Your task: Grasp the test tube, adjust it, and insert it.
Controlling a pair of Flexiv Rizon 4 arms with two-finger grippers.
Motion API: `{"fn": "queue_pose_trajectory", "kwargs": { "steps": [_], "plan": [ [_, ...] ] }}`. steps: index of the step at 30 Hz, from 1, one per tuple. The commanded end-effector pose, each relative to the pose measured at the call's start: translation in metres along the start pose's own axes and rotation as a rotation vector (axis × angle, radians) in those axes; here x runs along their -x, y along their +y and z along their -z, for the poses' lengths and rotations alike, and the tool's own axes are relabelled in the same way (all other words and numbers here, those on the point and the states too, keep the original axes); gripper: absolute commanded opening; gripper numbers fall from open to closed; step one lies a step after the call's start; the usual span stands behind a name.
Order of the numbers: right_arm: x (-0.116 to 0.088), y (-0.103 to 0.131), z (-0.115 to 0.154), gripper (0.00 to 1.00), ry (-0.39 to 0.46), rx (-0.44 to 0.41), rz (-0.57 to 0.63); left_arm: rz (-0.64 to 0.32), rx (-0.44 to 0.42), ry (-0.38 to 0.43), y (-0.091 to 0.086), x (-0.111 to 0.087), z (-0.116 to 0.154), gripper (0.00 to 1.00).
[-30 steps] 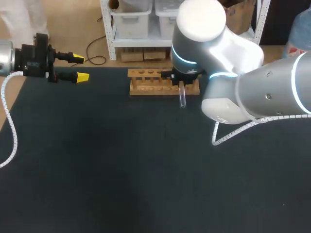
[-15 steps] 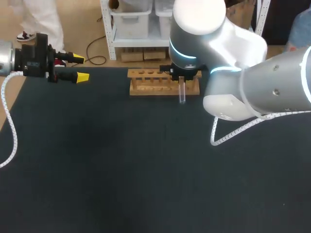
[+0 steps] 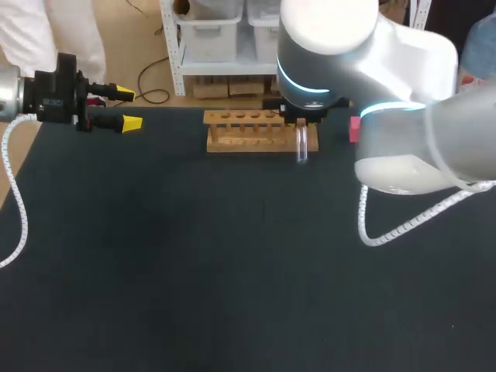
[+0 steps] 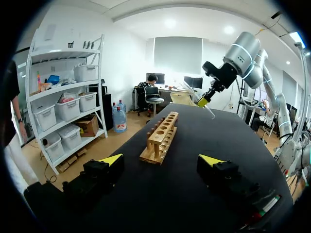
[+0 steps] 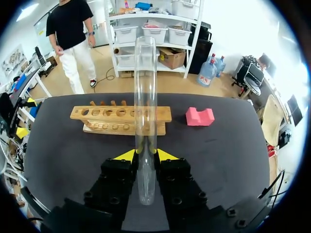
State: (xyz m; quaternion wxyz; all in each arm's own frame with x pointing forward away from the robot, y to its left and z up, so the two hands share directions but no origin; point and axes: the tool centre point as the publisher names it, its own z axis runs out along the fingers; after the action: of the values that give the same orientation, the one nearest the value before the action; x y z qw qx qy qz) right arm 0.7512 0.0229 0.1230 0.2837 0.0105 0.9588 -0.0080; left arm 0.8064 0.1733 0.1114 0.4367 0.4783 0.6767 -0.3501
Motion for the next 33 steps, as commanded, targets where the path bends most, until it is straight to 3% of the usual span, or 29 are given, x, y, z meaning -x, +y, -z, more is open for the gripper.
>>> {"fn": "queue_pose_trajectory", "kwargs": {
  "steps": [1, 33],
  "plan": [
    [-0.0066, -0.0054, 0.0134, 0.00, -0.038, 0.007, 0.006, -0.004, 0.001, -0.005, -0.0002, -0.0015, 0.0002, 1.00],
    [-0.0071, -0.0064, 0.0130, 0.00, -0.041, 0.000, 0.002, -0.004, 0.001, -0.005, -0.0002, -0.0015, 0.0002, 1.00]
  ]
}}
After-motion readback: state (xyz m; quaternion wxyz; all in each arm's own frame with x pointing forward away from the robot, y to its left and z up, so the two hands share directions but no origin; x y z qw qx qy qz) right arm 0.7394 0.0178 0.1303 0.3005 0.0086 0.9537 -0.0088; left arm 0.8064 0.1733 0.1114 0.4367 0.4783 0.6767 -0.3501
